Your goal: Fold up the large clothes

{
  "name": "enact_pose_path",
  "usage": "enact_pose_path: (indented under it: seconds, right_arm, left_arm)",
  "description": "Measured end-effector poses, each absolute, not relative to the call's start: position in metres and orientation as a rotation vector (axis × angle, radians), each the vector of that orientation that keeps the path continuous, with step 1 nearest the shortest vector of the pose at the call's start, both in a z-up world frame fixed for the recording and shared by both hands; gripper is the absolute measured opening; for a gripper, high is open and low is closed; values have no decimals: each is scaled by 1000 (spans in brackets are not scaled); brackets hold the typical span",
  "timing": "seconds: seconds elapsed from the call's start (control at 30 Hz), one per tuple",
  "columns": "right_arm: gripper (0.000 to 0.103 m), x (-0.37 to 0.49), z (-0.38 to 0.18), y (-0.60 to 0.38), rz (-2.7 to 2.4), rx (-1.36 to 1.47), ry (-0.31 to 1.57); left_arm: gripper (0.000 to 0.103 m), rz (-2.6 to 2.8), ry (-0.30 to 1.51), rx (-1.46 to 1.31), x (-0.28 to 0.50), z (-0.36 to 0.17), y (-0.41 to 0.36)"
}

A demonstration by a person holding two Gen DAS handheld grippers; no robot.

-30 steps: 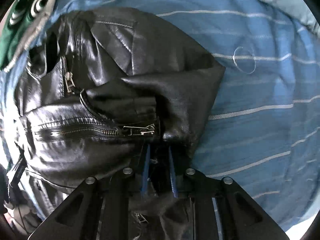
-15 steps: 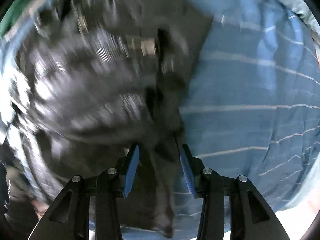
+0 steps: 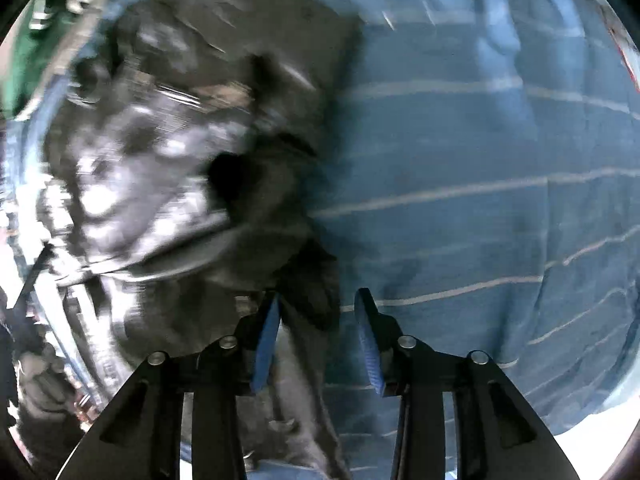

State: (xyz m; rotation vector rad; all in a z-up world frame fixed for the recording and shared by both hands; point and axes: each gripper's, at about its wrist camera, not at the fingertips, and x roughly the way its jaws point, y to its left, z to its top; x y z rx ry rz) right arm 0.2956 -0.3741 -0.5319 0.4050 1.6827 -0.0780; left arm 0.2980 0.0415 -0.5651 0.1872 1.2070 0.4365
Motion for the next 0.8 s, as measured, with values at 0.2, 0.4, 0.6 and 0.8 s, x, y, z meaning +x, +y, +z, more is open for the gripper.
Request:
enact_pose_path:
  seconds: [0.2,0.4,0.6,0.8]
  right_arm:
    - [42,334,-520,-396,58,620,1578]
    - [43,370,-589,-407,98,880,1649]
    - [7,365,-572,-374,72,637,1580]
    - [6,359,-571,-372,89,526,1588]
  left_arm:
    - [103,614,1249,113,268,-553,20]
    - [103,679,1316,101,244,-575,-8]
    - [103,689,1330,119,233,-578,-21]
    - [103,707,1290,148,243,-567,-14]
